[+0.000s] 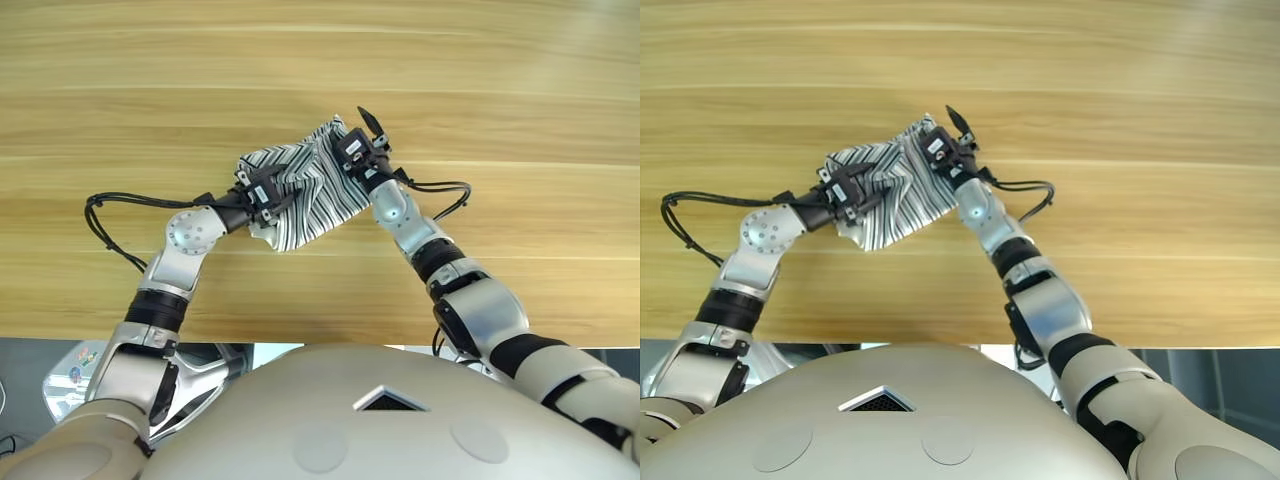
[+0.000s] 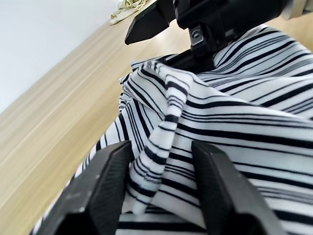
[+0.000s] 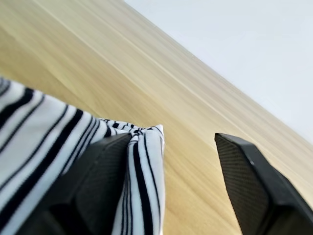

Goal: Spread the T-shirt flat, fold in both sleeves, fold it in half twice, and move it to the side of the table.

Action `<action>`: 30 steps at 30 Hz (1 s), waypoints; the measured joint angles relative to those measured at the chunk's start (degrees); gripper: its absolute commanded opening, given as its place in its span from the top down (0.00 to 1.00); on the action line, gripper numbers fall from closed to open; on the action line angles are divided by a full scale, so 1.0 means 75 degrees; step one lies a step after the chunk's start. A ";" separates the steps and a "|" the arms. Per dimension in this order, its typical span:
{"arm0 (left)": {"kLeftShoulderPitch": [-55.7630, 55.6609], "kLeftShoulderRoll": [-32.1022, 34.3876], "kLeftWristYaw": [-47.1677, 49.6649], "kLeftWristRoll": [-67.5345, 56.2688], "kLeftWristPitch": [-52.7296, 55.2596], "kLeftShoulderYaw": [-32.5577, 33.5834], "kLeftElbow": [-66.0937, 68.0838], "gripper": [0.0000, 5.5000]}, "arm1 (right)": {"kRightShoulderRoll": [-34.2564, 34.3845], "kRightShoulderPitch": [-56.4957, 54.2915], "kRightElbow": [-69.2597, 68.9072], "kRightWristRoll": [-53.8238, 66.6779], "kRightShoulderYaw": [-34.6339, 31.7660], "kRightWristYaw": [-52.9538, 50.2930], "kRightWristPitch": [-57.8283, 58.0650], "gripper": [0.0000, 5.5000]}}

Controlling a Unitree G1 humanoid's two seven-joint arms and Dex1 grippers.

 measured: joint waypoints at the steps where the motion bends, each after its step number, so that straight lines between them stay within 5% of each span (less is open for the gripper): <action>1: -0.0086 -0.0067 0.0000 0.0000 0.0039 -0.0012 0.0057 0.72 | 0.0017 0.0000 0.0011 -0.0004 0.0001 -0.0032 0.0000 0.42; 9: -0.0085 -0.0264 0.0015 -0.0379 0.0064 0.0156 0.0156 0.97 | 0.0027 -0.0014 0.0085 -0.0153 -0.0001 -0.0141 -0.0078 0.42; 20: 0.1661 -0.0317 -0.0009 -0.1847 0.0606 0.1025 -0.1527 0.99 | -0.0013 -0.0064 0.0225 -0.0265 0.0103 -0.0380 -0.0156 0.42; 30: 0.1227 0.0212 -0.0156 -0.1927 0.1301 0.1689 -0.1244 0.99 | 0.0065 -0.0062 0.0238 -0.0320 0.0189 -0.0539 -0.0157 0.42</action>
